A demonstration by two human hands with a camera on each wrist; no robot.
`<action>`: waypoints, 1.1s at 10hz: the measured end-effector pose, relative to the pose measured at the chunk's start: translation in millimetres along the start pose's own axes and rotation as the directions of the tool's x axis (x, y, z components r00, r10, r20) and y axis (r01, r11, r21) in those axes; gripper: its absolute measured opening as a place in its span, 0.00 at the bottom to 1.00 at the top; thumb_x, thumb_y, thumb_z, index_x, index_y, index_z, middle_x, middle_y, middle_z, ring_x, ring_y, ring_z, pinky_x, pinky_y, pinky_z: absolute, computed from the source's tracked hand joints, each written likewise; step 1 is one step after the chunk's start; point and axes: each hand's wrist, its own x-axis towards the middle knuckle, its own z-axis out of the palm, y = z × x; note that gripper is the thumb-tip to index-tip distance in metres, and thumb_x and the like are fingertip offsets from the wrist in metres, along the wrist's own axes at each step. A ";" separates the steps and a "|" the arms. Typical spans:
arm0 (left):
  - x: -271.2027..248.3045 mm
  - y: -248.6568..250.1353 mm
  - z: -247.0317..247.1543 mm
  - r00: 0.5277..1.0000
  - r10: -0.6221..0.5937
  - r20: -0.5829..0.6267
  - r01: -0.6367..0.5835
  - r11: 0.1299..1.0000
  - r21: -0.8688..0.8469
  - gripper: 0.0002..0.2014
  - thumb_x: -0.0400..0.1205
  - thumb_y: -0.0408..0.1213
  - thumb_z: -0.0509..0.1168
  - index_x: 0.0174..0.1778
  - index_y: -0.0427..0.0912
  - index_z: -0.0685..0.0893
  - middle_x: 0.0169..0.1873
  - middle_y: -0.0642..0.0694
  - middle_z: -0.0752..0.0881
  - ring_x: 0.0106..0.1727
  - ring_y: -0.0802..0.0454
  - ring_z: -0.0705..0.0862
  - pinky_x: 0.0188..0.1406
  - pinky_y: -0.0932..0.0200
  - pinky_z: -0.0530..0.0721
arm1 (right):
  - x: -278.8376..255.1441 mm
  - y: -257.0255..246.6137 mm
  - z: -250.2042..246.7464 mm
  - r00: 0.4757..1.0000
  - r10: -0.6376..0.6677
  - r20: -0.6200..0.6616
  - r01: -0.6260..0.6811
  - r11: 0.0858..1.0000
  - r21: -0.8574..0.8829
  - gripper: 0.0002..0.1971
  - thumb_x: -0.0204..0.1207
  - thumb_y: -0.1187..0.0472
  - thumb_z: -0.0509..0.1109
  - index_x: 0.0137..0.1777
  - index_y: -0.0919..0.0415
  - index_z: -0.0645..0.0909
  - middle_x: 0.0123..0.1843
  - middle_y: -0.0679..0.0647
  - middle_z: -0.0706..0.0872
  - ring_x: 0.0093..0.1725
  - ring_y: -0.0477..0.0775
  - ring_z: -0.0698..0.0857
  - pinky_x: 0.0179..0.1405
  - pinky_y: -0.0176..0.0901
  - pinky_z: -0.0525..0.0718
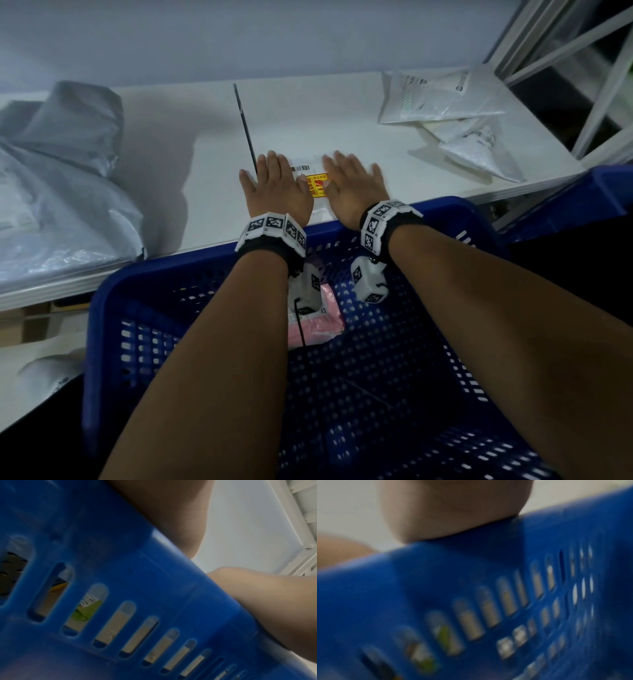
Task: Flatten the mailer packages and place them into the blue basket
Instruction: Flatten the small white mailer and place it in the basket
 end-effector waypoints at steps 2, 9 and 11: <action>-0.9 0.3 -1.7 1.000 0.000 -0.001 0.000 1.000 -0.004 0.32 0.89 0.52 0.40 0.88 0.38 0.51 0.88 0.42 0.52 0.88 0.44 0.48 0.84 0.33 0.44 | -0.1 -5.3 0.9 0.946 0.309 -0.101 -0.301 0.950 0.083 0.30 0.86 0.47 0.41 0.88 0.53 0.50 0.90 0.56 0.48 0.89 0.56 0.46 0.85 0.66 0.43; 0.1 2.0 -0.6 1.000 -0.002 0.007 0.002 1.000 -0.002 0.32 0.89 0.52 0.40 0.88 0.39 0.50 0.88 0.42 0.51 0.88 0.44 0.47 0.84 0.33 0.43 | -3.5 -5.7 0.4 0.978 0.038 -0.207 -0.028 0.998 0.053 0.31 0.86 0.41 0.42 0.87 0.49 0.54 0.90 0.55 0.51 0.89 0.55 0.48 0.86 0.64 0.46; -0.1 0.3 -1.7 1.000 0.001 0.003 -0.001 1.000 0.000 0.32 0.90 0.52 0.39 0.88 0.39 0.50 0.88 0.42 0.51 0.88 0.44 0.47 0.84 0.33 0.43 | -0.7 -4.2 1.8 0.991 -0.077 -0.107 0.079 0.997 0.019 0.30 0.86 0.40 0.46 0.87 0.47 0.56 0.89 0.52 0.55 0.88 0.54 0.50 0.85 0.65 0.48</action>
